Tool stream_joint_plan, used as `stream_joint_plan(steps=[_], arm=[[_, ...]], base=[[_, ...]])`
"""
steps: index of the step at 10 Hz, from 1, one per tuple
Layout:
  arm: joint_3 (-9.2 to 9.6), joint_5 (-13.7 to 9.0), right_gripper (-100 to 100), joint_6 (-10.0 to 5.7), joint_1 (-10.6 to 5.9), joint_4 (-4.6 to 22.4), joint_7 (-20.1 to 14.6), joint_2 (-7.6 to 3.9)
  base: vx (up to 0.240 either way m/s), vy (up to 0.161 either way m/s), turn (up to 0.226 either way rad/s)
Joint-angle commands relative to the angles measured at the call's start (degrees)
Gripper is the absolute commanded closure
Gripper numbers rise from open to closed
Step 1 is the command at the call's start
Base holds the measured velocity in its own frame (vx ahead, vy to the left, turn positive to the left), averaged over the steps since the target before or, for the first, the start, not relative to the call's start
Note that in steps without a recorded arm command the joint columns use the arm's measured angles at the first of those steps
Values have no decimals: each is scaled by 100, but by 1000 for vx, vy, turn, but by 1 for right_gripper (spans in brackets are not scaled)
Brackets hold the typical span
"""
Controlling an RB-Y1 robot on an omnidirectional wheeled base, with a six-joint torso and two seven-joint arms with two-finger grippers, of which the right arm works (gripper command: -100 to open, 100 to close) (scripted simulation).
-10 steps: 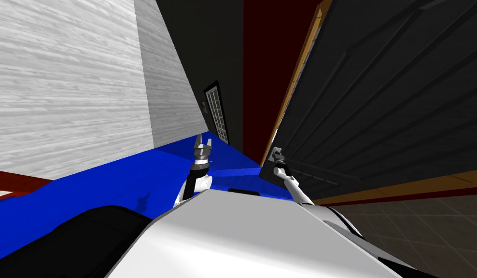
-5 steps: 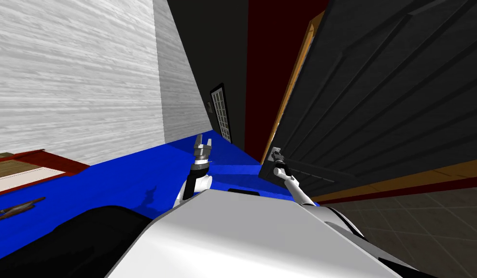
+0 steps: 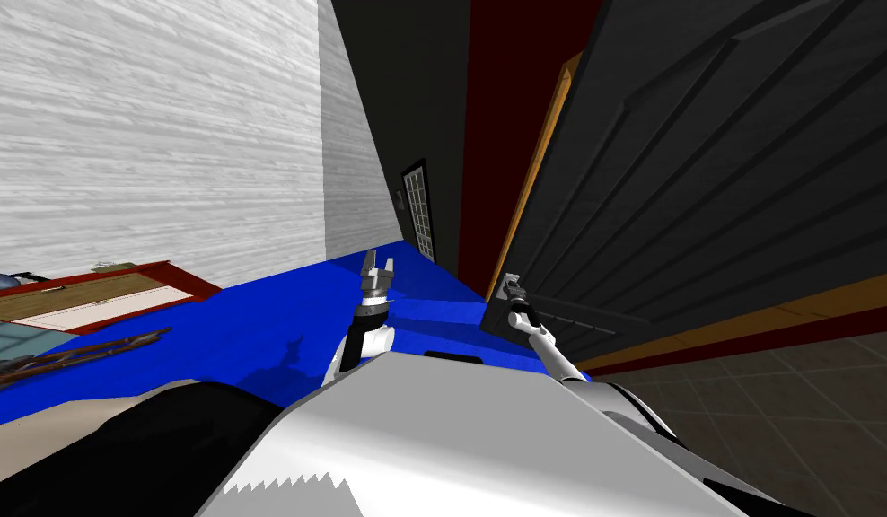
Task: Pull the door open
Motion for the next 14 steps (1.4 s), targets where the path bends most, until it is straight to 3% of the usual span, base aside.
stream_joint_plan(steps=[1,5,10,11,13,14], arm=[[49,36,100,35,20,-92,-49,8],[93,72,100,60,34,-130,-106,-14],[903,229,100,-194,560,-751,-910,-731],[903,229,100,-194,560,-751,-959,-731],[1257,295,100,-307,787,-1028,-1308,-1048],[1257,295,100,-307,787,-1028,-1344,-1048]], base=[[-200,-77,102],[-164,-53,75],[-41,21,-90],[-39,9,-53],[-42,14,-79],[-34,14,-66]])
